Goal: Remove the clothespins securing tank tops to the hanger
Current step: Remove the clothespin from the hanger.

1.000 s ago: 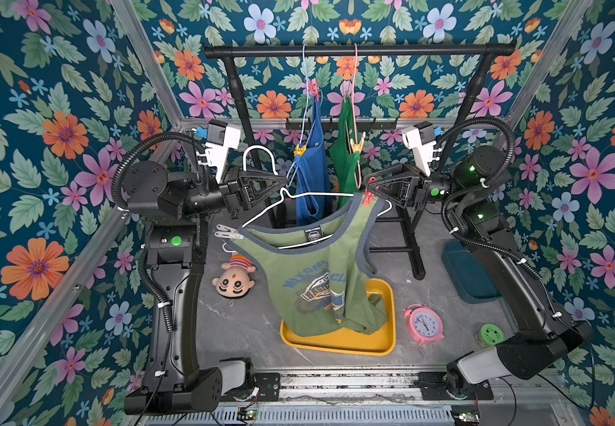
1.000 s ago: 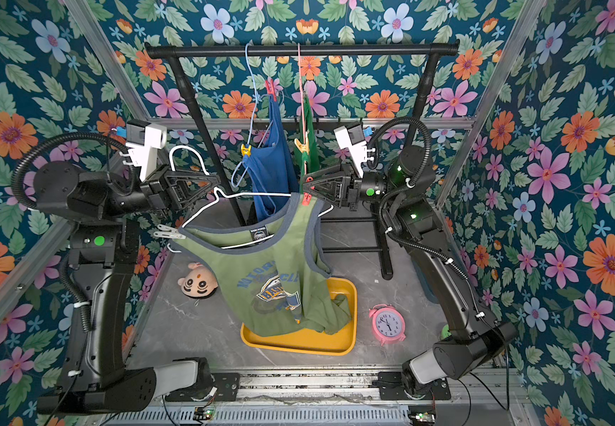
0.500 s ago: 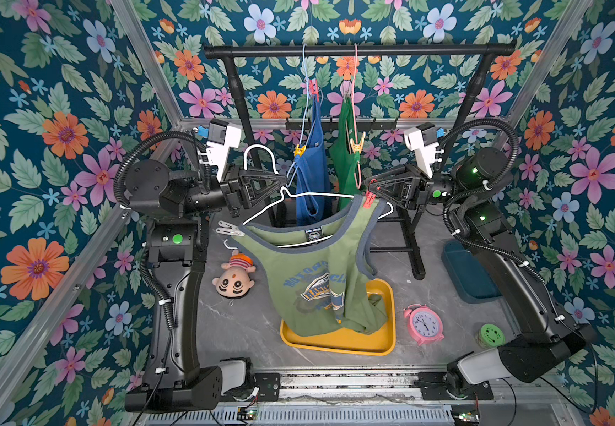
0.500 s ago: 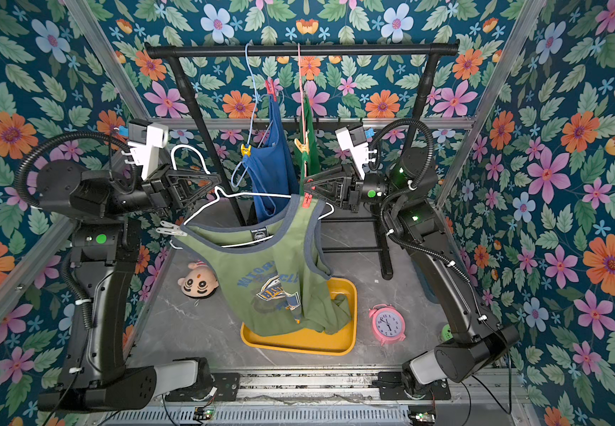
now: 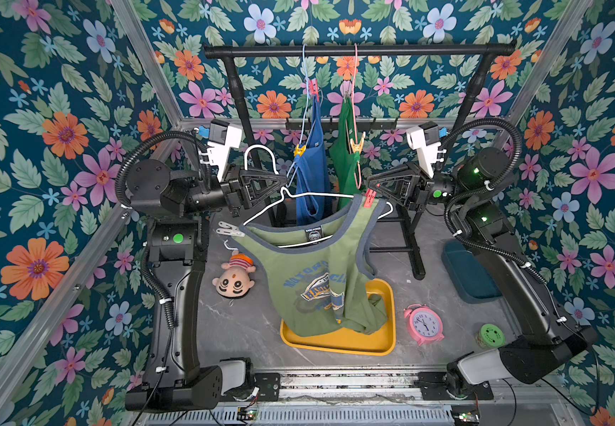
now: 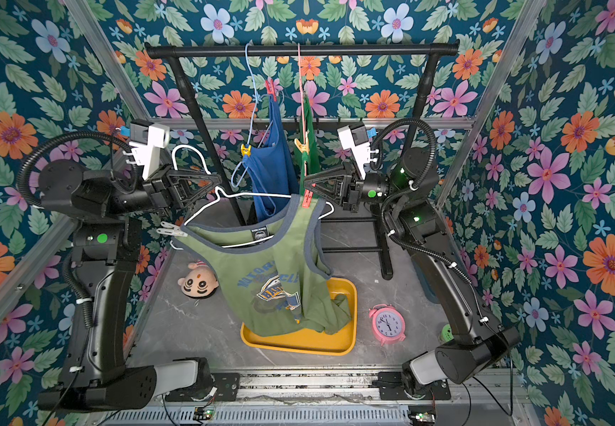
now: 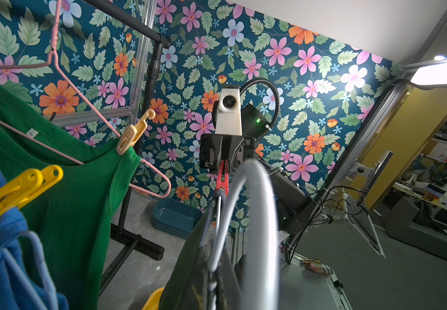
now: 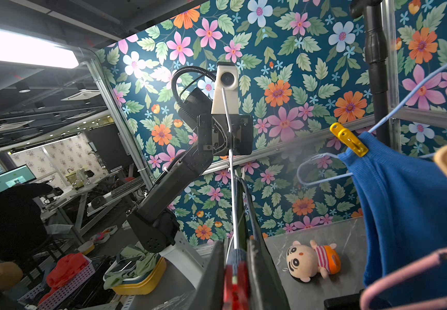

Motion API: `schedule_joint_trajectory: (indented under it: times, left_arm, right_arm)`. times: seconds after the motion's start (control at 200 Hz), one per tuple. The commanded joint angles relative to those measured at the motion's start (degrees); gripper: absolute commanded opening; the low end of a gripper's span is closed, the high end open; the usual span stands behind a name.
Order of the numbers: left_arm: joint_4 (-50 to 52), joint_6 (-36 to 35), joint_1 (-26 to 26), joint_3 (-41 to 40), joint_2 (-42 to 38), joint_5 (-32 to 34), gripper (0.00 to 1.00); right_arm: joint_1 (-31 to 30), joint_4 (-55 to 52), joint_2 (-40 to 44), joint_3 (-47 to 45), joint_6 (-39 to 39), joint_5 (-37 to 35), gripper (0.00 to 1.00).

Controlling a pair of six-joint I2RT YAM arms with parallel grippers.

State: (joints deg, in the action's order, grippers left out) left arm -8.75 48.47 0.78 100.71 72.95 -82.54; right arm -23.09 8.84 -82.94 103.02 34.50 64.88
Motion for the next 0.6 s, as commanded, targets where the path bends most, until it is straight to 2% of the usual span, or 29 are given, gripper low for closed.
schedule_joint_trajectory:
  times: [0.0, 0.405, 0.49, 0.595]
  left_arm:
    - [-2.5, 0.6, 0.0, -0.1, -0.3, 0.3, 0.0]
    - [-2.7, 0.5, 0.0, -0.1, -0.4, -0.3, 0.0]
    - [-2.7, 0.5, 0.0, 0.1, -0.3, -0.6, 0.0]
    - [-2.7, 0.5, -0.1, 0.4, -0.2, -0.9, 0.0]
  right_arm:
    - [-0.1, -0.6, 0.6, 0.9, -2.7, -3.2, 0.13]
    - [0.9, -4.6, -1.0, 5.8, -3.3, -4.3, 0.1]
    - [3.3, -3.7, 0.0, 4.3, -1.5, -5.4, 0.09]
    - [8.8, 2.1, 2.3, -0.6, 4.5, -5.4, 0.09]
